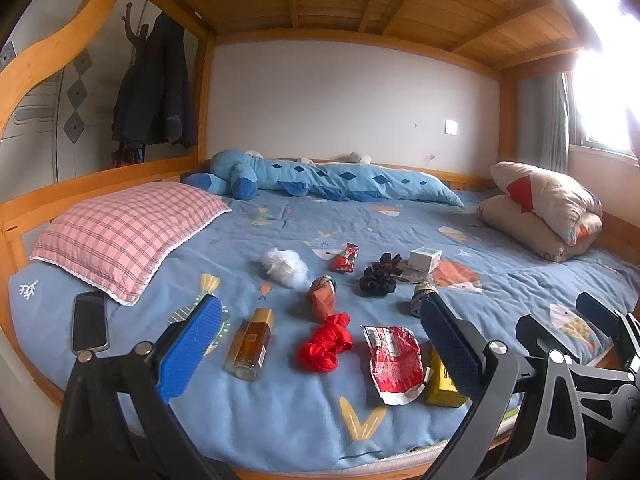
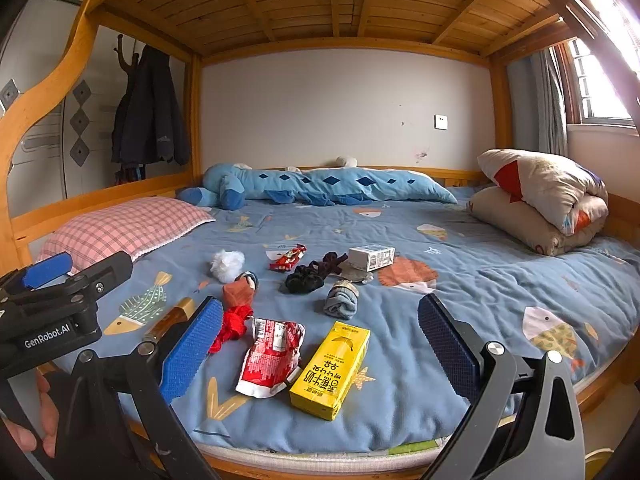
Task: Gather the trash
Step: 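Move both tools toward the items scattered on the bed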
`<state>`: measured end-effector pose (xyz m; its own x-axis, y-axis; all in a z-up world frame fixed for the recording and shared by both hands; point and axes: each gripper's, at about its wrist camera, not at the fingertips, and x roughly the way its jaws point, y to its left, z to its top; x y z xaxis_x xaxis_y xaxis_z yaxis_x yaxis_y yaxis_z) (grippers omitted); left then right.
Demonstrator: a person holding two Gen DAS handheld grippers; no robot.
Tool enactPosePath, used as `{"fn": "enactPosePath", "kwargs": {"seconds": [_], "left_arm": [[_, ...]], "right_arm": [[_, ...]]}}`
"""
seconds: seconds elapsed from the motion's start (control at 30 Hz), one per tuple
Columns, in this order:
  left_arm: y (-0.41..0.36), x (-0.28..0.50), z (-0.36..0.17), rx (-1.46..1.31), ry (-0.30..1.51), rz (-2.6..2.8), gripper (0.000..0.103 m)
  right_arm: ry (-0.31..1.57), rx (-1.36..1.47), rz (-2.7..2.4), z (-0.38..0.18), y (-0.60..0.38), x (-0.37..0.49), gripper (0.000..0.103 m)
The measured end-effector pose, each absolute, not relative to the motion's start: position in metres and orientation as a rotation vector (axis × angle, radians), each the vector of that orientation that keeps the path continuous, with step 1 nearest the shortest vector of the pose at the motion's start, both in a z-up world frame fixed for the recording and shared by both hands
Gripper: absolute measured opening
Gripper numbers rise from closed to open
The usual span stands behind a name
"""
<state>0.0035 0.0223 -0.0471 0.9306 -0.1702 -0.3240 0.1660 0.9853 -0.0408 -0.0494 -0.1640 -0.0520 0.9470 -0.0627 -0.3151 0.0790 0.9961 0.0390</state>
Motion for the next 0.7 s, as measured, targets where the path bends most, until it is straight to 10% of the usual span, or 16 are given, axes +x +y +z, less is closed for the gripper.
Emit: {"fn": "enactPosePath", "kwargs": {"seconds": [0.7], "left_arm": [[0.024,0.022,-0.061,-0.009,0.389,-0.159,0.099]], "right_arm": [[0.377,0.027,-0.059,-0.061,-0.159,-0.033,0.095]]}}
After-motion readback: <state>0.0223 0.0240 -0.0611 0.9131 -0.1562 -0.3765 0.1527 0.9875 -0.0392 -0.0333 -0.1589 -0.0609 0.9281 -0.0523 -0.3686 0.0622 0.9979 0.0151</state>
